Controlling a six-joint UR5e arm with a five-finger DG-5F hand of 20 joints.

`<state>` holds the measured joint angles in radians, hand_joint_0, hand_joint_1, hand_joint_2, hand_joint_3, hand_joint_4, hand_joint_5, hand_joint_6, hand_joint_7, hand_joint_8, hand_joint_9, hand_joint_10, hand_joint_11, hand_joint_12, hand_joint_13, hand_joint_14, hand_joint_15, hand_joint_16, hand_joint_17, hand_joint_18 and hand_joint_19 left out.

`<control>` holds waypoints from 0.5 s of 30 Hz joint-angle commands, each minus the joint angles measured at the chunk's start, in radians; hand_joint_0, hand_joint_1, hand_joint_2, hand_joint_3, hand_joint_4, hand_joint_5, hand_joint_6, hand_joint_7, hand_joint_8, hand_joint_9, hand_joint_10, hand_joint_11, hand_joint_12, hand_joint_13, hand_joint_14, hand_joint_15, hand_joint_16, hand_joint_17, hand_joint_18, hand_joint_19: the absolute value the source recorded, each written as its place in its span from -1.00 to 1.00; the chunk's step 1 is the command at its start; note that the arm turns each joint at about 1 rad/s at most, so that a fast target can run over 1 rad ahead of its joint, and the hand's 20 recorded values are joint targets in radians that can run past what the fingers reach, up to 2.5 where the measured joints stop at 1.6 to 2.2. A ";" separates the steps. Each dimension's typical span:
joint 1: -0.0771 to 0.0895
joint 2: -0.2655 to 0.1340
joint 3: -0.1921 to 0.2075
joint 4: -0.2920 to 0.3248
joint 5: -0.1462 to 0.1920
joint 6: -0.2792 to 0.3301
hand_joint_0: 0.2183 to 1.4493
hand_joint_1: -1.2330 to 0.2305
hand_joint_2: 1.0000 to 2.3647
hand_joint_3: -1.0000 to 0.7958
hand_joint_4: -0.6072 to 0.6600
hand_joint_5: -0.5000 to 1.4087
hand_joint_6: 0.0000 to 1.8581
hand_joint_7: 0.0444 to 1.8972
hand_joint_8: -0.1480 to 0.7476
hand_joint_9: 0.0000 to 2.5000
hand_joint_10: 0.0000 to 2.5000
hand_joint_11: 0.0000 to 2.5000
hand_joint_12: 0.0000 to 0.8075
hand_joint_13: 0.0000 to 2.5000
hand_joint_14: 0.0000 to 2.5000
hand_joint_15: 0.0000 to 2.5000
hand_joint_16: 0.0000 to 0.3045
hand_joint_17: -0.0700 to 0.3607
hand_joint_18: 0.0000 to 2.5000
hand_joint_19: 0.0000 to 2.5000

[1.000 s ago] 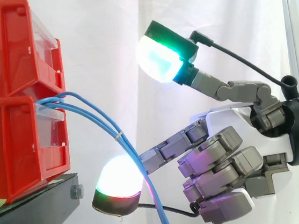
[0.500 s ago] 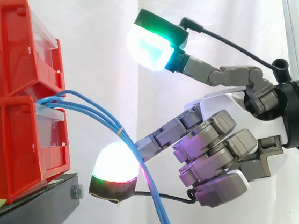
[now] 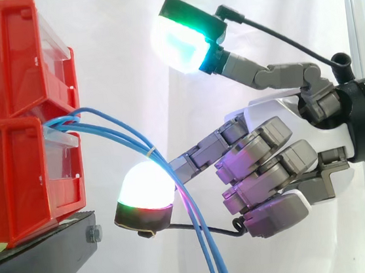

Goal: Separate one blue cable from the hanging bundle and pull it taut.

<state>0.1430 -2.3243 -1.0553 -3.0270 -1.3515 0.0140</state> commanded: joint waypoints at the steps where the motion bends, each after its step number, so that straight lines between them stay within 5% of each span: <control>1: 0.001 0.010 0.001 -0.018 0.000 0.000 -0.78 0.21 -1.00 -0.44 0.57 -0.51 -0.46 0.15 0.23 0.07 -0.26 0.39 0.21 -0.13 0.40 -0.30 -0.45 0.19 0.05 -0.16; 15: 0.003 0.029 0.003 -0.043 0.000 -0.003 -0.81 0.20 -1.00 -0.44 0.52 -0.49 -0.46 0.23 0.25 0.15 -0.34 0.44 0.23 -0.10 0.52 -0.35 -0.44 0.22 0.11 -0.15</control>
<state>0.1458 -2.2952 -1.0528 -3.0675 -1.3514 0.0114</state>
